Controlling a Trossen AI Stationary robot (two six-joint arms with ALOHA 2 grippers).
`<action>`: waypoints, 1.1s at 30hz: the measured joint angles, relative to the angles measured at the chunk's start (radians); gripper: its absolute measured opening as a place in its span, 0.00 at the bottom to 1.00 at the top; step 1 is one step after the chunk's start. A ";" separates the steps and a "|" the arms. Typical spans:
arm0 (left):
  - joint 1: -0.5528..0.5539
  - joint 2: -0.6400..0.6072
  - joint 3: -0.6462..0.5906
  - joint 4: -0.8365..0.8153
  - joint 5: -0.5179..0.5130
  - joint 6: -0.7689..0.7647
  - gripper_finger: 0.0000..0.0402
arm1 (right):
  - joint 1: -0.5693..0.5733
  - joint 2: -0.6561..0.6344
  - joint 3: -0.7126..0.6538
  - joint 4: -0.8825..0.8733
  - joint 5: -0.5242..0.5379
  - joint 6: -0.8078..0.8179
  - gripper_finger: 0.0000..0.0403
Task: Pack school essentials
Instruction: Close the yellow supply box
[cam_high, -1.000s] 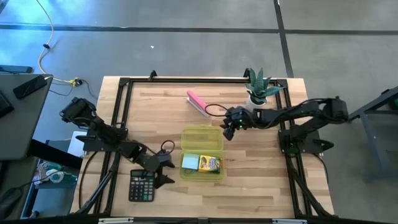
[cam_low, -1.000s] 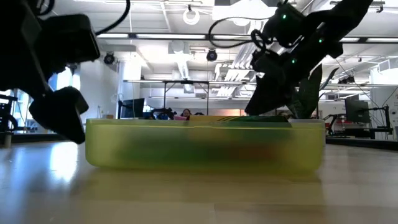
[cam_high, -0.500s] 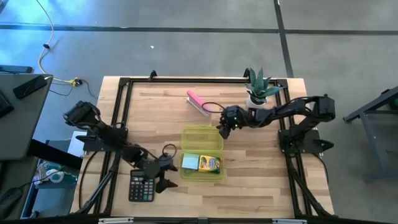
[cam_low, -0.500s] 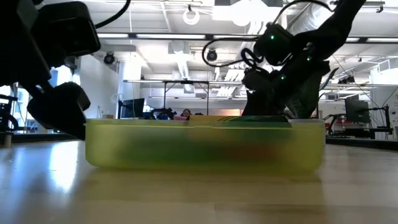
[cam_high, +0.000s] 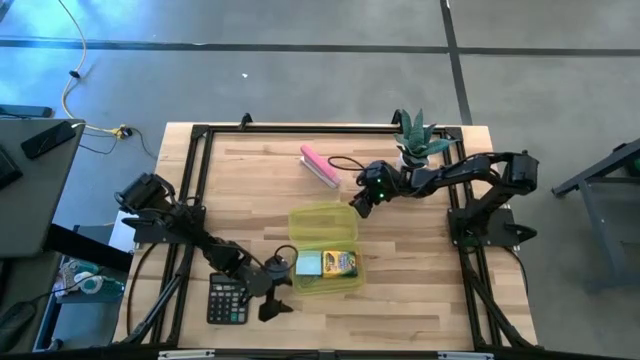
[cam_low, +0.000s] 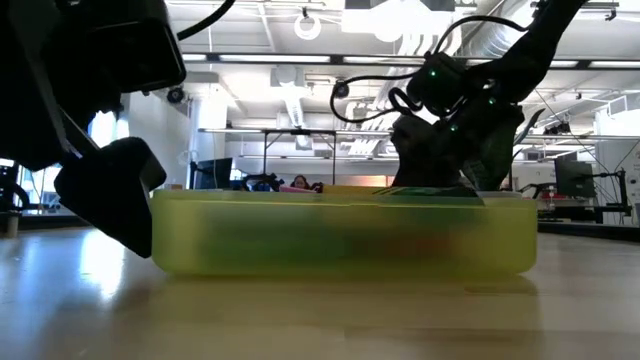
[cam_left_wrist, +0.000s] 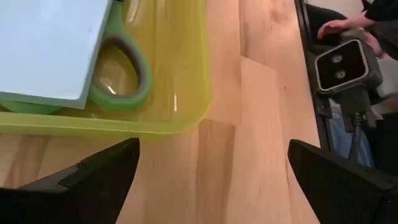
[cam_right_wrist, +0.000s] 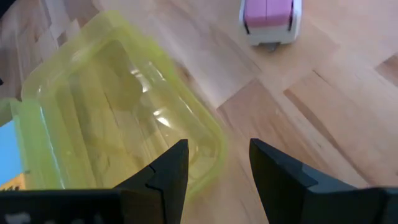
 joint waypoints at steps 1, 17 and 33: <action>0.000 0.000 0.000 -0.003 -0.006 -0.001 1.00 | -0.002 0.000 0.000 -0.006 -0.006 -0.001 0.40; 0.051 -0.001 0.001 -0.079 -0.048 -0.003 1.00 | 0.001 0.031 0.000 -0.022 -0.071 0.156 0.40; 0.061 -0.002 0.002 -0.097 -0.046 0.000 1.00 | 0.041 0.077 -0.001 0.040 -0.185 0.293 0.40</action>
